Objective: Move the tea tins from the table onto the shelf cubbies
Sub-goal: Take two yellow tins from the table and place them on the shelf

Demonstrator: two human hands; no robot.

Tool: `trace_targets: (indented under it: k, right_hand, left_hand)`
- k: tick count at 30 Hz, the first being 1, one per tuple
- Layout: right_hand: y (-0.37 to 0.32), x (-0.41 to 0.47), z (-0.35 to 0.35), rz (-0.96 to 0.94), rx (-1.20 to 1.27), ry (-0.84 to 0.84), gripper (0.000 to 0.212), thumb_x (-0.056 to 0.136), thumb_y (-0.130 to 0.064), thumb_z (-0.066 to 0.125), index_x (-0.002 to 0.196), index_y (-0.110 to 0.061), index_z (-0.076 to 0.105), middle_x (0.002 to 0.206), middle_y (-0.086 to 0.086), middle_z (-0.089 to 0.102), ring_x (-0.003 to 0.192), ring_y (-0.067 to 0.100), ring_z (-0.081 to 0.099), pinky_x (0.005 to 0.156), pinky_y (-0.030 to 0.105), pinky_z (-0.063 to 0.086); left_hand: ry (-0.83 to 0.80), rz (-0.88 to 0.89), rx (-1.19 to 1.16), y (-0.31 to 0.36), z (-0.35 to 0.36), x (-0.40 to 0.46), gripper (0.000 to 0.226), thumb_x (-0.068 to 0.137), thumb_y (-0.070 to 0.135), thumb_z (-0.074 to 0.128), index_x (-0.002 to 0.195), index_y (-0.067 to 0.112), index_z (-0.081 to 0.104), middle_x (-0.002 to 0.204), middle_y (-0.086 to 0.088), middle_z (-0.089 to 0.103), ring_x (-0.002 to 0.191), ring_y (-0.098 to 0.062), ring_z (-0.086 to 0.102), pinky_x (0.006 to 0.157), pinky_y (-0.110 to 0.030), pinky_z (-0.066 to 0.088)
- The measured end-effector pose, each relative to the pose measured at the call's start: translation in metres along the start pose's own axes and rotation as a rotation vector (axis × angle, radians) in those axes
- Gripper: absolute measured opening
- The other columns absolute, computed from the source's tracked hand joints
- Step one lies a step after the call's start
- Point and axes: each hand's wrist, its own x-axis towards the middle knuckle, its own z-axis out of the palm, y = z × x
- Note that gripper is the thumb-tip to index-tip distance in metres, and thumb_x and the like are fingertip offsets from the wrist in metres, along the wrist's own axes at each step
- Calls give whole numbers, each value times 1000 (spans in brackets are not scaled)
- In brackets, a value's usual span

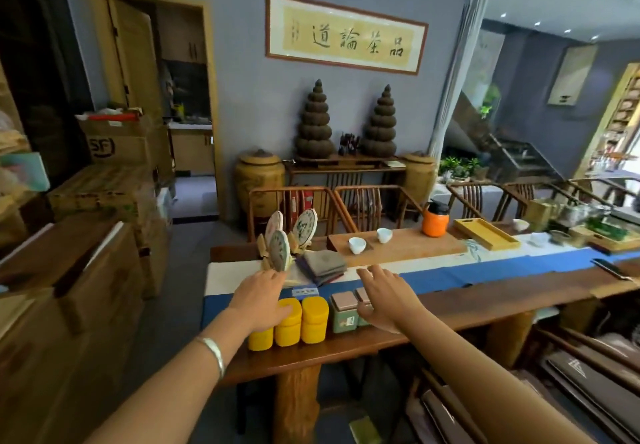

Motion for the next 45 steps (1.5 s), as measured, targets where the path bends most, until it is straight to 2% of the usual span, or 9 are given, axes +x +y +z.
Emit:
trace_targets:
  k: [15, 24, 33, 37, 41, 45]
  right_hand:
    - [63, 168, 101, -49, 24, -151, 68, 86, -50, 53, 141, -16, 33, 140, 11, 43, 123, 29, 46, 102, 40, 40]
    - [81, 218, 141, -117, 54, -215, 70, 87, -49, 55, 143, -16, 30, 142, 10, 40, 125, 29, 44, 104, 41, 38]
    - [74, 232, 193, -235, 96, -343, 75, 84, -55, 55, 143, -14, 31, 137, 11, 44, 124, 30, 45, 103, 41, 39]
    - [58, 235, 219, -298, 121, -413, 90, 79, -62, 60, 148, -18, 22, 143, 9, 39, 128, 29, 41, 106, 42, 35]
    - [49, 238, 247, -347, 113, -464, 102, 72, -66, 66, 149, -18, 20, 145, 7, 38, 129, 28, 40, 109, 42, 31]
    - [43, 239, 271, -372, 89, -482, 101, 72, -62, 68, 149, -19, 18, 148, 7, 37, 132, 29, 38, 113, 43, 25]
  left_hand:
    - [-107, 6, -57, -43, 81, 168, 70, 84, 48, 61, 142, 18, 35, 143, -4, 45, 128, -25, 44, 100, -38, 45]
    - [-193, -3, -129, -40, 125, 220, 76, 83, 45, 63, 146, 18, 29, 147, -3, 40, 133, -22, 38, 103, -36, 39]
    - [-377, -85, -121, -67, 166, 223, 89, 76, 48, 66, 149, 18, 24, 147, -4, 37, 132, -23, 36, 106, -37, 35]
    - [-440, -93, -73, -75, 189, 210, 99, 72, 54, 68, 150, 17, 21, 143, -5, 41, 128, -25, 40, 107, -37, 35]
    - [-499, -68, 4, -83, 211, 201, 108, 68, 58, 70, 150, 14, 17, 147, -8, 36, 133, -28, 34, 113, -39, 25]
    - [-487, -54, 35, -91, 231, 196, 106, 66, 54, 74, 148, 12, 22, 145, -9, 36, 133, -28, 33, 115, -41, 21]
